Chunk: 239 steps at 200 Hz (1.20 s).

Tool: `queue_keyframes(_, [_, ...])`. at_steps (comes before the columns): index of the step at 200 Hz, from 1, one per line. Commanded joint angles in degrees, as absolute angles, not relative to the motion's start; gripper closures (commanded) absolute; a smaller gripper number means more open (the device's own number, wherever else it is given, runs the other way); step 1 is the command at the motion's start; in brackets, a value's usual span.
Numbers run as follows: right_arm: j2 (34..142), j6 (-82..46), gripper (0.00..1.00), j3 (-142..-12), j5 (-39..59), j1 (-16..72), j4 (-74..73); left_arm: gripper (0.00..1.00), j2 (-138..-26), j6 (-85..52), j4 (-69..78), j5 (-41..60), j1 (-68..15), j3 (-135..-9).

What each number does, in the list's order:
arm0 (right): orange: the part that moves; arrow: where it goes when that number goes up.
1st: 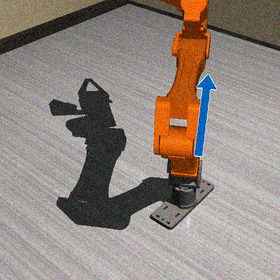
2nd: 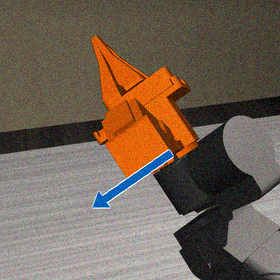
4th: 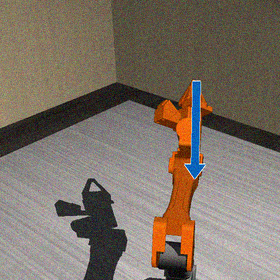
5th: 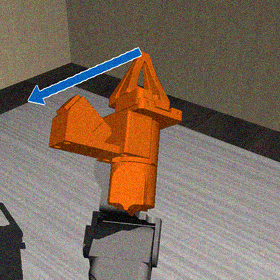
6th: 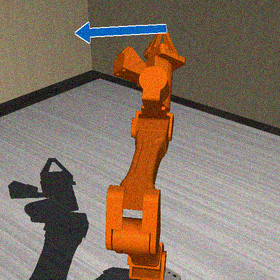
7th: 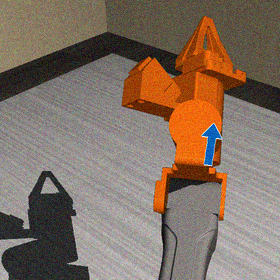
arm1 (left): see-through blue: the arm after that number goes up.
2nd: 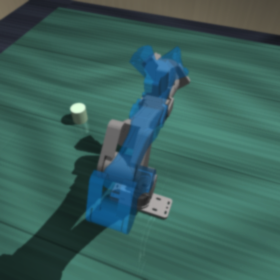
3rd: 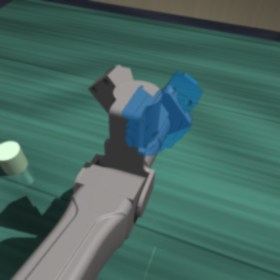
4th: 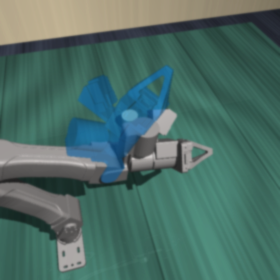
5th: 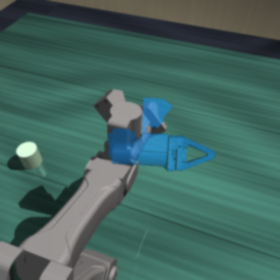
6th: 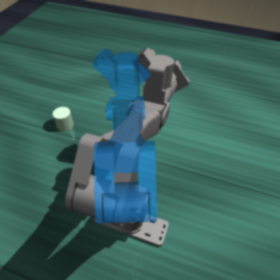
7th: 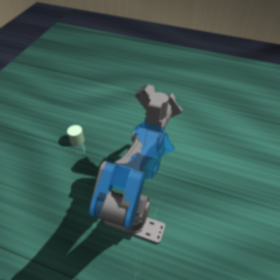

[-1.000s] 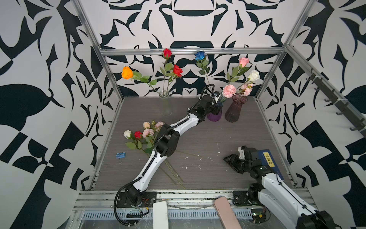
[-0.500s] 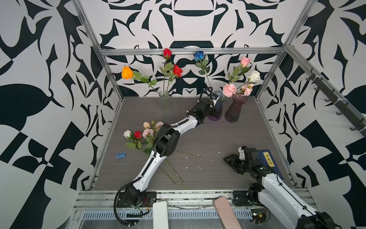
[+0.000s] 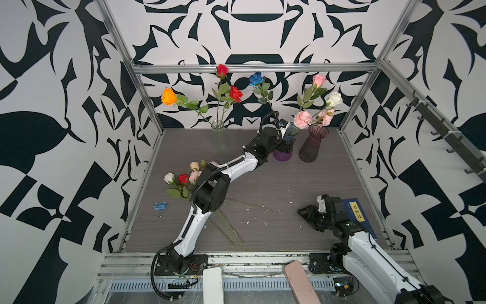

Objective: Arrange the flowers into the vase
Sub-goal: 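Open the left gripper off the blue-purple vase and pull it back toward the robot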

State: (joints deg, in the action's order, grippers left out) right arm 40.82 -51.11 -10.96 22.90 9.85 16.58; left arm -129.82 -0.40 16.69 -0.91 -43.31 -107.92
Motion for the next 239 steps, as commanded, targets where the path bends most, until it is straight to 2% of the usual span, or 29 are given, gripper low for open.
queue_keyframes(1, [39.55, -51.50, 0.48, -10.69, 22.20, 9.67, 17.95, 0.00, -125.31, 0.00, 19.26, -0.18, -43.60, -105.38])
queue_keyframes(72, [37.32, -52.38, 0.48, -10.13, 21.71, 9.67, 19.42, 0.00, -119.60, -1.12, 23.78, 0.18, -44.43, -93.46])
queue_keyframes(93, [37.01, -52.51, 0.48, -9.99, 21.69, 9.67, 19.41, 0.05, -118.26, -1.44, 25.58, 0.31, -44.99, -89.26])
queue_keyframes(110, [37.00, -52.43, 0.49, -10.08, 21.69, 9.67, 19.33, 0.14, -117.11, -2.98, 28.03, 0.35, -45.48, -85.21])
queue_keyframes(117, [37.07, -52.47, 0.48, -10.11, 21.71, 9.67, 19.21, 0.22, -116.91, -3.50, 29.33, 0.35, -45.74, -83.70])
queue_keyframes(138, [37.68, -52.32, 0.48, -10.08, 21.96, 9.67, 18.68, 0.36, -118.31, -5.15, 31.26, 0.25, -46.14, -82.07])
queue_keyframes(152, [38.09, -52.13, 0.48, -10.06, 22.30, 9.58, 18.48, 0.62, -120.19, -6.65, 31.85, 0.26, -46.14, -82.82])
queue_keyframes(157, [38.14, -52.05, 0.49, -10.10, 22.32, 9.58, 18.45, 0.66, -120.94, -7.19, 31.99, 0.14, -46.14, -83.29])
queue_keyframes(239, [38.69, -51.25, 0.49, -10.28, 22.85, 9.25, 17.54, 0.61, -131.16, -8.37, 30.26, -0.68, -46.14, -92.32])
